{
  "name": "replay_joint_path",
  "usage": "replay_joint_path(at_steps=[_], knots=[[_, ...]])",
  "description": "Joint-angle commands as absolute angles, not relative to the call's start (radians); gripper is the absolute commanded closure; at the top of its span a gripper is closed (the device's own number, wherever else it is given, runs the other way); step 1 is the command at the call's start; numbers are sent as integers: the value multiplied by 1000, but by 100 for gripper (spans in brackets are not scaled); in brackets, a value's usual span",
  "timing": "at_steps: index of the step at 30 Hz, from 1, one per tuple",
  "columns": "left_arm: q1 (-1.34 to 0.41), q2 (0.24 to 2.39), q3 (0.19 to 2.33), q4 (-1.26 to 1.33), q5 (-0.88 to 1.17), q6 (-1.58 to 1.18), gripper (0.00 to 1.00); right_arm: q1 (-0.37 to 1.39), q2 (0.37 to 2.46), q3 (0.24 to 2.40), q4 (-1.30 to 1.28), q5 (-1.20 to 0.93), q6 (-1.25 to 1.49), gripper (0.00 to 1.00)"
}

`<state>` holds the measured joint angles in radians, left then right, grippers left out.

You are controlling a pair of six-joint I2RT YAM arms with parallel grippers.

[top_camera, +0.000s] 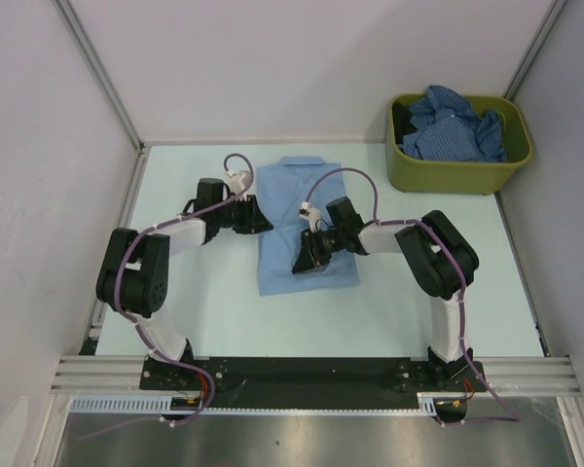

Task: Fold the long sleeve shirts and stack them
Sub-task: Fold the shirt

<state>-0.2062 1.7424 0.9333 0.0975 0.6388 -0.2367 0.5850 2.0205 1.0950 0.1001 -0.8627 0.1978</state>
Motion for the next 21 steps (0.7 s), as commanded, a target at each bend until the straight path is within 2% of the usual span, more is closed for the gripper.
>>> replay_joint_path(at_steps=[1,3,6,10,13,16,17,21], knots=[[-158,1729,1002,179,626,-271,63,594,2059,1097,71,-841,166,72],[-134,1710,1002,183,617,-275,63,597,2051,1103,77,-845,172,71],[-104,1674,990,179,627,-276,58,598,2014,1126,83,-867,179,65],[-100,1573,921,158,803,-281,40,575,1881,1181,34,-917,204,45],[-138,1467,800,130,922,-349,35,519,1790,1171,-35,-989,213,37],[-233,1388,671,158,959,-443,32,477,1709,1097,-67,-1078,245,35],[-292,1379,643,240,974,-477,31,460,1694,1036,-63,-1115,264,35],[-412,1446,586,406,950,-622,30,462,1719,914,-9,-1167,328,40]])
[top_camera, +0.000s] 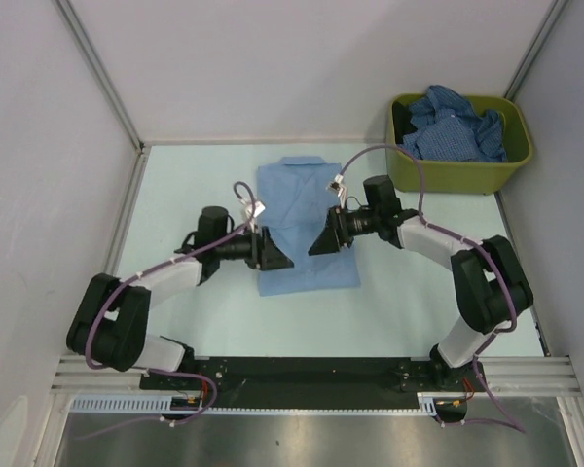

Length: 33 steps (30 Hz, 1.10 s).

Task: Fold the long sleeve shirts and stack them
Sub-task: Fold the shirt

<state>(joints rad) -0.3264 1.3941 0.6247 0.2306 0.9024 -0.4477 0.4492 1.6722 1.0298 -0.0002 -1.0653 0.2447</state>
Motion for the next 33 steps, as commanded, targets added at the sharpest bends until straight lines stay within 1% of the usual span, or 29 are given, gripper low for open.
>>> replay_joint_path(at_steps=[1,3,5,9,12,13,15,16,21,23,25,29,32,33], knots=[[-425,1477,583,485,950,-650,31,462,1736,896,108,-1198,366,41],[-452,1563,581,544,939,-701,32,465,1794,858,193,-1210,463,44],[-469,1620,584,577,928,-706,32,463,1842,854,276,-1233,494,46],[-457,1813,587,527,928,-658,32,433,2027,871,278,-1253,489,47],[-401,1864,575,462,920,-624,32,396,2080,880,233,-1243,442,46],[-382,1868,571,450,923,-618,32,388,2098,899,174,-1236,392,46],[-347,1858,557,419,931,-572,32,380,2100,908,153,-1236,380,45],[-338,1841,554,381,943,-555,32,376,2091,904,150,-1235,382,44],[-307,1766,497,347,965,-496,31,376,2025,900,78,-1232,328,43],[-285,1732,483,338,950,-506,30,356,2007,903,6,-1232,260,42],[-266,1729,492,286,954,-503,30,335,2006,908,-122,-1224,195,42],[-223,1710,512,175,962,-448,30,278,2007,902,-222,-1226,126,42],[-195,1681,521,120,1009,-393,30,281,1947,900,-261,-1242,118,42],[-195,1645,528,91,1069,-373,30,282,1906,910,-270,-1261,132,42]])
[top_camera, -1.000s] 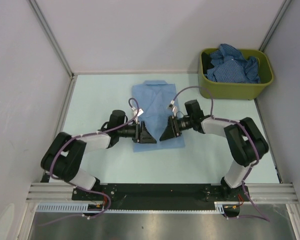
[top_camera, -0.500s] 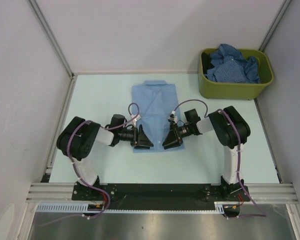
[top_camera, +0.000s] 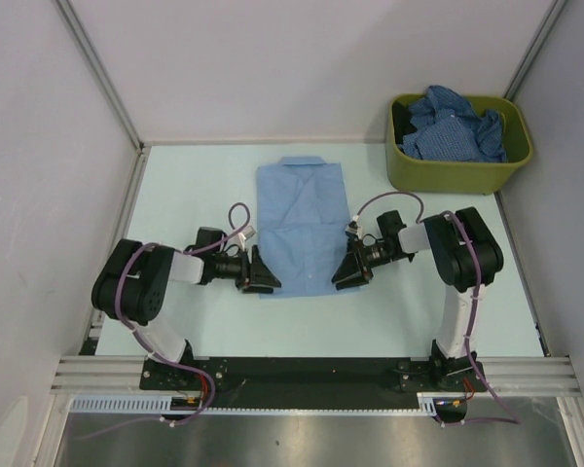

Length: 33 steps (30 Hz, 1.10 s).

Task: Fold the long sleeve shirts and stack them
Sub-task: Fold the shirt

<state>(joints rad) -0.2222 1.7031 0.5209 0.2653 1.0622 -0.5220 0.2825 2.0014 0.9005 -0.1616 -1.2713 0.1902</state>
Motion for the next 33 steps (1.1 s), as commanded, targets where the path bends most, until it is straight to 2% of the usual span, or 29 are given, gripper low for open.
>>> replay_joint_path(at_steps=[1,3,6,14,22,26,33], knots=[[-199,1617,534,86,1103,-364,30,284,1885,919,-271,-1264,140,42],[-215,1503,552,89,1140,-342,29,282,1838,958,-262,-1270,165,42],[-268,1448,598,154,1106,-380,27,285,1839,1002,-133,-1269,254,41],[-216,1796,738,489,971,-642,30,262,2117,1293,-28,-1221,321,44],[-127,1980,862,473,919,-695,32,253,2289,1378,43,-1152,337,46],[-107,1944,807,489,962,-677,33,244,2280,1370,35,-1146,339,48],[-158,1753,779,563,1022,-701,34,285,2112,1330,136,-1200,446,50]])
